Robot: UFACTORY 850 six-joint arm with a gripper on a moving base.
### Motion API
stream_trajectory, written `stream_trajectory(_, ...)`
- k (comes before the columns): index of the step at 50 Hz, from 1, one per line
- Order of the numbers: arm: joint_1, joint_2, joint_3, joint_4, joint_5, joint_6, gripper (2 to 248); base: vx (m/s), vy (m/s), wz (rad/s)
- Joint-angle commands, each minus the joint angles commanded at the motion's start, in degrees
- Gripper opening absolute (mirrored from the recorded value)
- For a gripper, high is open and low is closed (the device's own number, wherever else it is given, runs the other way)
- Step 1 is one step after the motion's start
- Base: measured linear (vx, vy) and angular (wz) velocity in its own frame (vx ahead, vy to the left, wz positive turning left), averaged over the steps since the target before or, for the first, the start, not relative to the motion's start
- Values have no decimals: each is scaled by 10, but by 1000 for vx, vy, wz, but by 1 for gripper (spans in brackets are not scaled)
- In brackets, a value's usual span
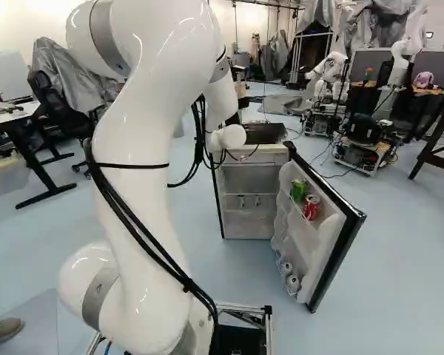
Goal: Grab a drink from the fridge
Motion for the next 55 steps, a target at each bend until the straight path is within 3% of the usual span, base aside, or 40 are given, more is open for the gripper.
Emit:
stream_trajectory(37, 0, -9, -1, 0, 0, 0, 93, 0, 0, 0)
stream_trajectory(38, 0, -9, -1, 0, 0, 0, 119, 0, 0, 0)
stream_trajectory(42, 0, -9, -1, 0, 0, 0, 119, 0, 0, 0)
stream_trajectory(43, 0, -9, -1, 0, 0, 0, 151, 0, 0, 0)
stream_trajectory(47, 0, -9, -1, 0, 0, 0, 151, 0, 0, 0)
stream_trajectory(48, 0, -9, -1, 0, 0, 0, 185, 0, 0, 0)
stream_trajectory(52, 0, -9, -1, 0, 0, 0, 185, 0, 0, 0)
stream_trajectory(53, 0, -9, -1, 0, 0, 0, 220, 0, 0, 0)
stream_trajectory(55, 0, -9, 0, 0, 0, 0, 220, 0, 0, 0)
